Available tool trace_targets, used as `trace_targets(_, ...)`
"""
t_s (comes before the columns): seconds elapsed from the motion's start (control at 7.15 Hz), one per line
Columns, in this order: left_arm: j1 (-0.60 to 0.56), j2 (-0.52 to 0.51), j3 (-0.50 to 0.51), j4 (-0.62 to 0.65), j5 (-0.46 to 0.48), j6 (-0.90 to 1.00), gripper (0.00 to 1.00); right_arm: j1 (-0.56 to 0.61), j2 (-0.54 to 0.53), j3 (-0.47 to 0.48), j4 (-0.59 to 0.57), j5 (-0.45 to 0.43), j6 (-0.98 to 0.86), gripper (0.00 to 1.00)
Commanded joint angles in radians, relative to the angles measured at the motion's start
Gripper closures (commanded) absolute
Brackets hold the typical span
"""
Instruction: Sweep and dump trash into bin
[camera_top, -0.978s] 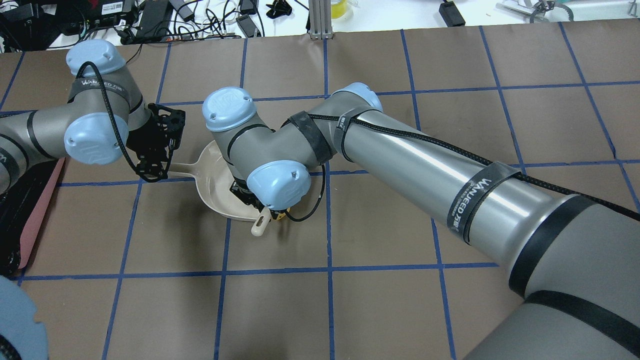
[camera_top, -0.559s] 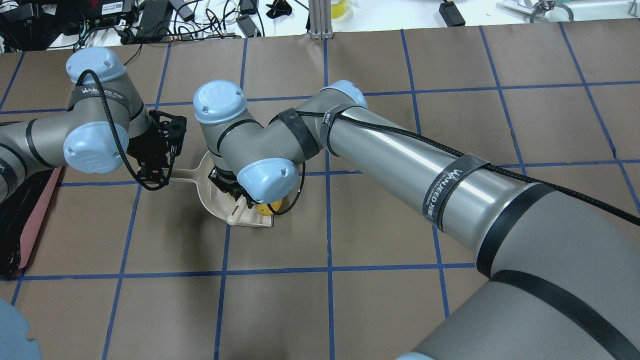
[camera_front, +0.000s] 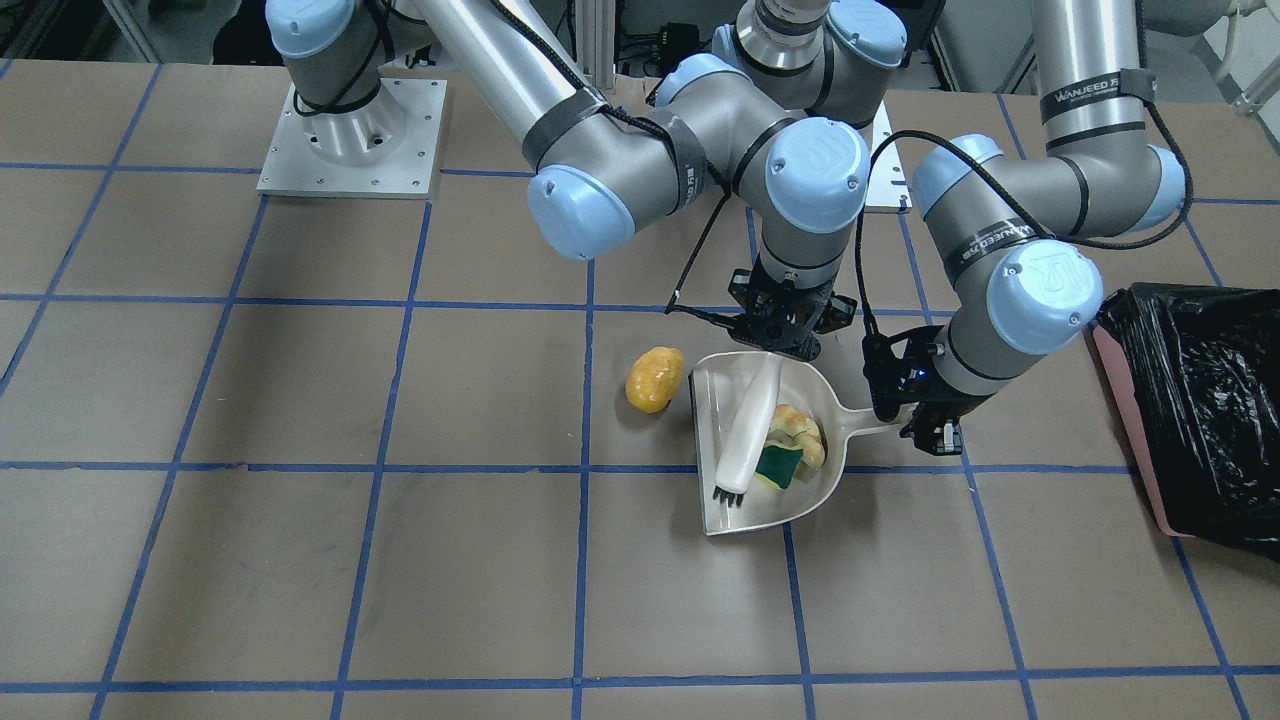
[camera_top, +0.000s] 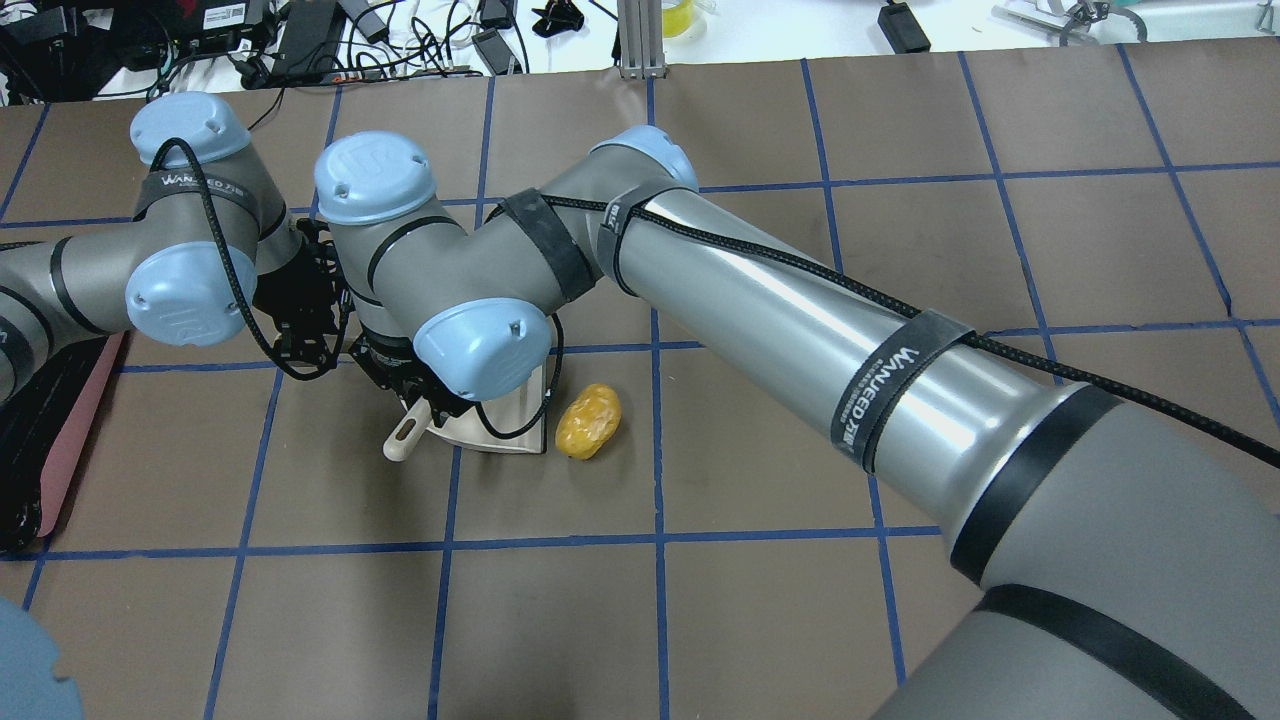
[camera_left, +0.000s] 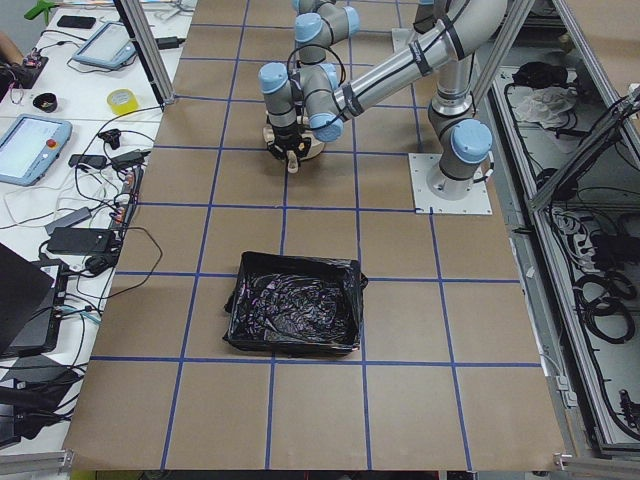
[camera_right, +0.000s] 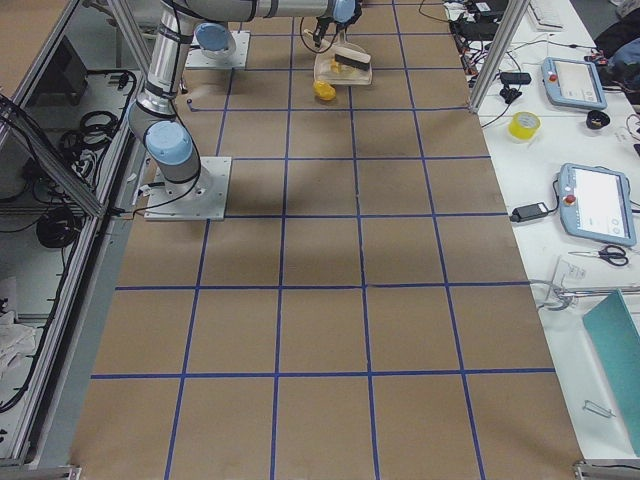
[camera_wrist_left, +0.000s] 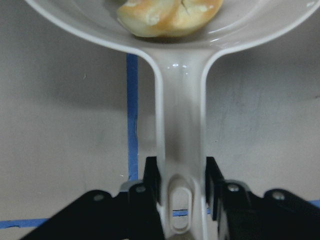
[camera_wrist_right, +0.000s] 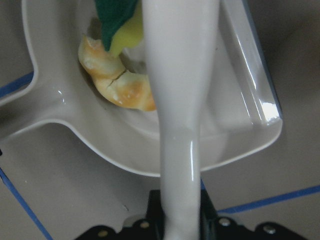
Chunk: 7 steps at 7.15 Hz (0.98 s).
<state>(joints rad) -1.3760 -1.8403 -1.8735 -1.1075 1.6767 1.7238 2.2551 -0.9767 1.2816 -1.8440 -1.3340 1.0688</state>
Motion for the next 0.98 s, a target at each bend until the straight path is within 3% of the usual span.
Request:
trace_targets(0.0, 0.0, 0.001, 0.0, 0.0, 0.0, 0.0, 0.98, -0.009, -0.045, -0.004, 0.095, -0.016, 0.005, 1.0)
trace_targets(0.28, 0.0, 0.001, 0.004, 0.0, 0.0, 0.002, 0.98, -0.026, -0.074, -0.001, 0.19, -0.042, 0.034, 1.0)
trace_targets(0.42, 0.0, 0.001, 0.002, 0.0, 0.0, 0.002, 0.98, -0.029, -0.098, 0.01, 0.268, -0.109, 0.017, 1.0)
trace_targets(0.84, 0.002, 0.0, 0.002, 0.0, 0.0, 0.002, 0.98, -0.025, -0.164, 0.179, 0.261, -0.158, -0.007, 1.0)
